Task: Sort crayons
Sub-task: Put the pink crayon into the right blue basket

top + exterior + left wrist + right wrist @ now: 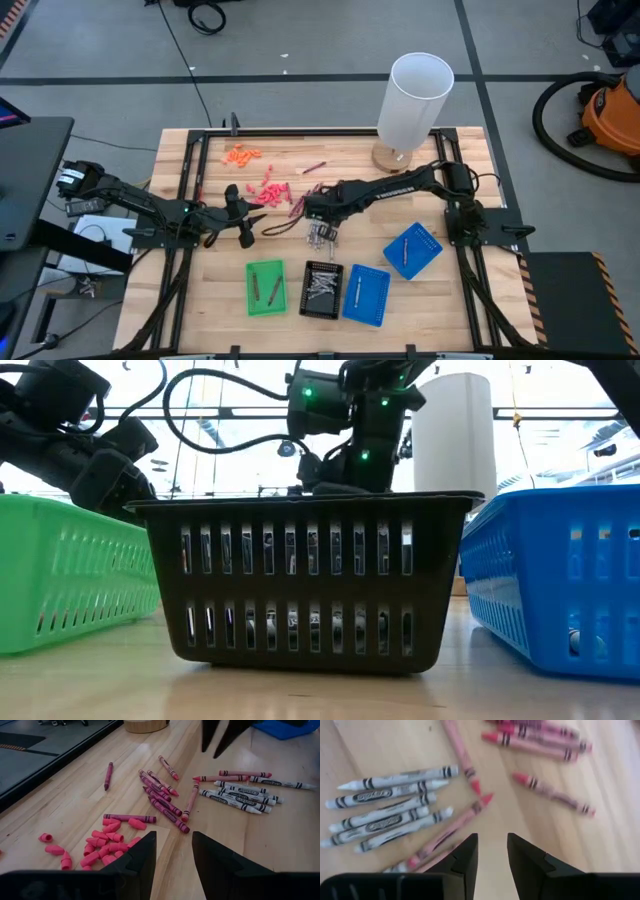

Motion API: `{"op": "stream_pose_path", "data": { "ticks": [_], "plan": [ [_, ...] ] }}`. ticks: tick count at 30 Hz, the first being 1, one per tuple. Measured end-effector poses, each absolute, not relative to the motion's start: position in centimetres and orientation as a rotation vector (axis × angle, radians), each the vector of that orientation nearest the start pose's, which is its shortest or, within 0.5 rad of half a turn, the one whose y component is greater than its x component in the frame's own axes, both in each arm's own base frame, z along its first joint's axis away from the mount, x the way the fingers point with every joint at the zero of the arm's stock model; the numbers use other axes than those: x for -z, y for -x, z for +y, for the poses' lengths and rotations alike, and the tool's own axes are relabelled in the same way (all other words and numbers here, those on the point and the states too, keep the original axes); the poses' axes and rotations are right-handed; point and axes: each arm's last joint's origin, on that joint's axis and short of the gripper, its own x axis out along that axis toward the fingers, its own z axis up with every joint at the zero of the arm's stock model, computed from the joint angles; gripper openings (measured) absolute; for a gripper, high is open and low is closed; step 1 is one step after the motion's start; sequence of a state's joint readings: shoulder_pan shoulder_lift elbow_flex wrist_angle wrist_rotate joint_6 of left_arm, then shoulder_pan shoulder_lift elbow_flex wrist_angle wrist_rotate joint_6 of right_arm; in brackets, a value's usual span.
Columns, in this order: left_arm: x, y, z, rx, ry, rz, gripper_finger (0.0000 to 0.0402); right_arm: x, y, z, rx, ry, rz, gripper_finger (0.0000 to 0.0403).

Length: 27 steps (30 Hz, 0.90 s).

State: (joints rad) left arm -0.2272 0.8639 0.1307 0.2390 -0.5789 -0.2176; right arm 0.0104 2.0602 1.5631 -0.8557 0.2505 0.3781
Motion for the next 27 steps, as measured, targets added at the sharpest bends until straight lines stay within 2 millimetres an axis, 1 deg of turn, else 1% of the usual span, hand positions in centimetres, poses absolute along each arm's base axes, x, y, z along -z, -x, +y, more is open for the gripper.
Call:
{"op": "stream_pose_path", "data": {
  "ticks": [5, 12, 16, 21, 27],
  "plan": [
    [-14.1, -15.1, -1.9, -0.392, 0.015, 0.421, 0.0137, -18.0, -41.4, -1.9, 0.291, 0.013, 1.277, 0.0113],
    [-13.8, -15.0, -1.8, -0.396, 0.012, 0.450, 0.0137, -18.0, -41.4, -4.3, 0.169, 0.159, 1.294, 0.0113],
    [-13.8, -14.9, -1.8, -0.399, 0.026, 0.450, 0.0137, -17.1, -41.1, -5.5, 0.109, 0.231, 1.286, 0.0113],
    [-13.8, -14.9, -1.9, -0.400, 0.032, 0.449, 0.0137, -15.6, -40.3, -7.5, 0.061, 0.256, 1.290, 0.0113],
    [-13.8, -14.9, -1.9, -0.400, 0.031, 0.450, 0.0137, -14.7, -39.7, -9.1, 0.019, 0.243, 1.280, 0.0113]
  ]
}}
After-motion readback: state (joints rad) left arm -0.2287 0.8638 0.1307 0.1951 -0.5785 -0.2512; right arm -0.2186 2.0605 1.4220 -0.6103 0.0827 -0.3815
